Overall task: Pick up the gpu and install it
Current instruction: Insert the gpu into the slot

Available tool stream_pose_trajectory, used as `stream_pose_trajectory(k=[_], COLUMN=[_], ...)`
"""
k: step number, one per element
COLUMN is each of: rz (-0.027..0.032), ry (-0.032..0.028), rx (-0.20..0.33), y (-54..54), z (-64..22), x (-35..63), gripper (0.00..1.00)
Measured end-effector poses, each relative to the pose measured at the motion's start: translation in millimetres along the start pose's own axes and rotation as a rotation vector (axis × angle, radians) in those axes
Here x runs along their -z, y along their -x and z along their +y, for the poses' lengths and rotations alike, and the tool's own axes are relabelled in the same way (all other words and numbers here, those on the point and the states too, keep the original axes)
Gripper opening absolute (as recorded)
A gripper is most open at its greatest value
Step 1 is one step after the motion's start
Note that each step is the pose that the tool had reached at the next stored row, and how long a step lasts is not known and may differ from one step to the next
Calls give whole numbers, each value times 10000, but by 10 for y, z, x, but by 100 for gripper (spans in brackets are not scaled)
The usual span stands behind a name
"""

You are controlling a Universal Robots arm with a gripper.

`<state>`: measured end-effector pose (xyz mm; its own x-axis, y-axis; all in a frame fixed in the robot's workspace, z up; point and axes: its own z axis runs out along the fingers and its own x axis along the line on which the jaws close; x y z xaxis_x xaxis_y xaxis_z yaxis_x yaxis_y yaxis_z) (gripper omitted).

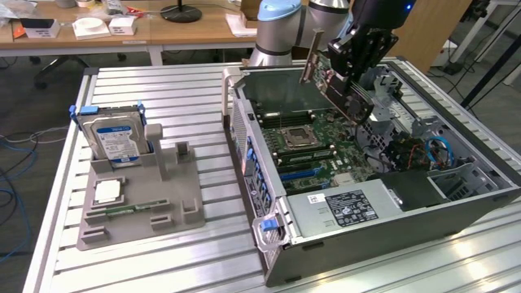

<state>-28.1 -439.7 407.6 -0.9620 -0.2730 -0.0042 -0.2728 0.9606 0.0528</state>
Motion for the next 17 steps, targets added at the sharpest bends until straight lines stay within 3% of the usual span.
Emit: stream_pose_trajectory(k=[17], rz=[20], ry=[2], rx=[379], y=[0], z=[0], x=[0], gripper=[26])
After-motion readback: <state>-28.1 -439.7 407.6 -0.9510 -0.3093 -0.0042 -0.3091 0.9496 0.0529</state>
